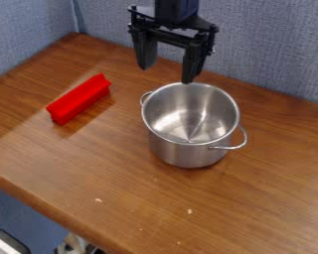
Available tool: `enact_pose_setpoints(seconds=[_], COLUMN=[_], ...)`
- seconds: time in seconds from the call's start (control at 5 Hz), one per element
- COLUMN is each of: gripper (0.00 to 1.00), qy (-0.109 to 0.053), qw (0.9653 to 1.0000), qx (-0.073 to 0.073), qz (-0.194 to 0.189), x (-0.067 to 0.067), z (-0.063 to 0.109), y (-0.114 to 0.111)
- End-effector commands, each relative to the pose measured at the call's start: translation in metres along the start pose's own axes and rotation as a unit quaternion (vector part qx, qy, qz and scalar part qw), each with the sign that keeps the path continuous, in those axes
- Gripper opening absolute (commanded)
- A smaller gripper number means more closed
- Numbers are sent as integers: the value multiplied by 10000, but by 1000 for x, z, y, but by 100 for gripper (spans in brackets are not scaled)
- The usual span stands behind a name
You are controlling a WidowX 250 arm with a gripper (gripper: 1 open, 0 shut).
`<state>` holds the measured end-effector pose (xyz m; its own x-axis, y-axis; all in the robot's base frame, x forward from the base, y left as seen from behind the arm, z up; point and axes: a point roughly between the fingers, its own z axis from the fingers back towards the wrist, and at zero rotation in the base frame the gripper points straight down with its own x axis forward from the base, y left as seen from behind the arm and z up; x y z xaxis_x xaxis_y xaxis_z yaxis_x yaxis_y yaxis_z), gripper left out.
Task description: Put the red object in the metal pot
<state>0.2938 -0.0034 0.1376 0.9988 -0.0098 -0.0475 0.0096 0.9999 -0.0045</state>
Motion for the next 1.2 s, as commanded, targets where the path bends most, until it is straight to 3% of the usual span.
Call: enact_pose_setpoints(seconds=[0.0,0.4,0.6,0.8,1.0], gripper=[100,100,100,100,100], qy=[84,224,262,197,106], qw=[10000,9997,9995,9992,9985], qx=[-4,17,53,100,240], qz=[4,46,161,331,481], x=[-1,-1,1,1,1], z=[-6,-16,-20,-24,-30], y=[1,11,29,60,91])
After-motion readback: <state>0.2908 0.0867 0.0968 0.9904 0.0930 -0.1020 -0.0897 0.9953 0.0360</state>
